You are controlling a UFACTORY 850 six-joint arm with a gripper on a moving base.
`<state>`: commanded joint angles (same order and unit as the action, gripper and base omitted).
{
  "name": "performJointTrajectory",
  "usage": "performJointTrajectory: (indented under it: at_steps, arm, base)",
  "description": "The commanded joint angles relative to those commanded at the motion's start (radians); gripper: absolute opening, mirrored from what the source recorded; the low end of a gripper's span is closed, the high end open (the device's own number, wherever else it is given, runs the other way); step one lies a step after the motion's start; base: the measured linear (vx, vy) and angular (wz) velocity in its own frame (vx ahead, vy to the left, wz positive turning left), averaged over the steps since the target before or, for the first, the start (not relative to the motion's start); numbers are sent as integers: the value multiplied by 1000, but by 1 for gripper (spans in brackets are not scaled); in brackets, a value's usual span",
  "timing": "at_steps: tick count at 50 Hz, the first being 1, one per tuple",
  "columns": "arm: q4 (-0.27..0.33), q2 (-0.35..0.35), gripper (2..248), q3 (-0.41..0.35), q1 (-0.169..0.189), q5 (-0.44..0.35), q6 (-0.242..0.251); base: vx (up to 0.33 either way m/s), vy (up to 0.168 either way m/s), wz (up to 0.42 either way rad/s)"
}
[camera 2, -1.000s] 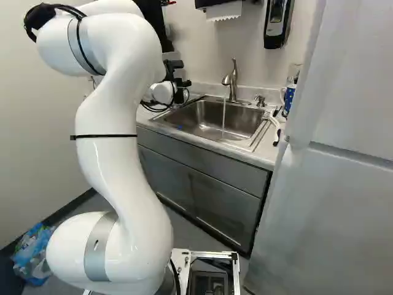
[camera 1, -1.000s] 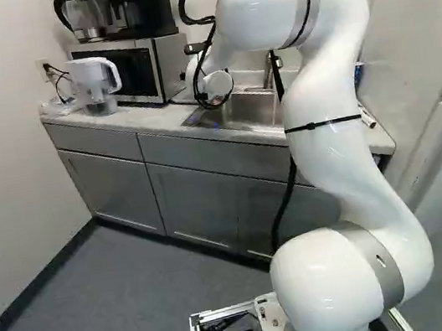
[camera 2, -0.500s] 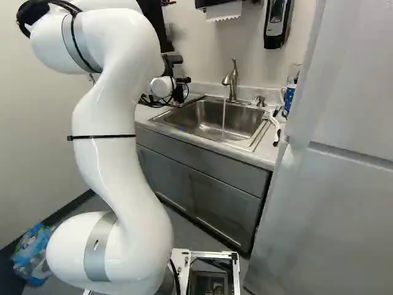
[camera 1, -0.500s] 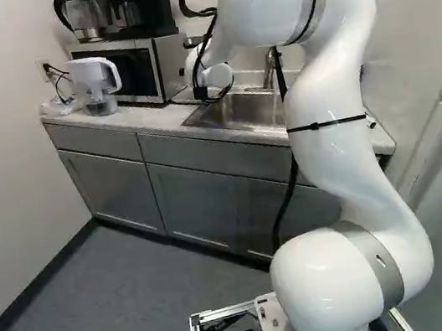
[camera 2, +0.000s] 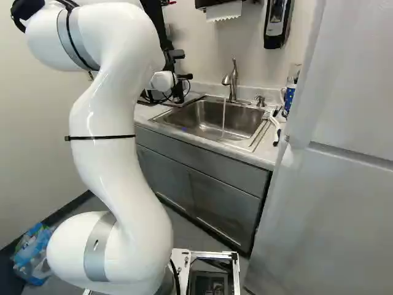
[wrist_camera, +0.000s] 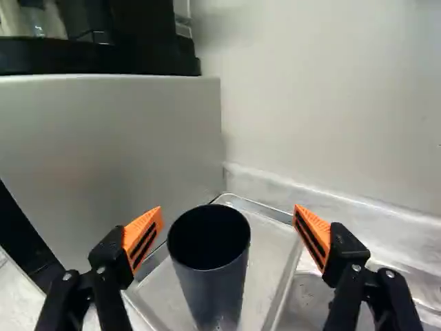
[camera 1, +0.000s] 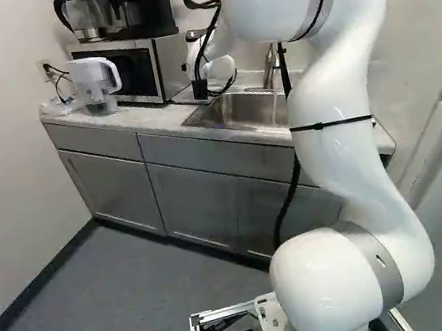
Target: Rinse the cup and place it in the tray
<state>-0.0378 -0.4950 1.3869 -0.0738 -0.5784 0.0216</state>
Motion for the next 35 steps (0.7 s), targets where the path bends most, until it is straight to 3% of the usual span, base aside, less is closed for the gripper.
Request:
performJointTrajectory:
  at_steps: [35]
  arm:
    - [0, 58, 247, 3, 63, 50, 0]
  base:
    - [0, 0, 0]
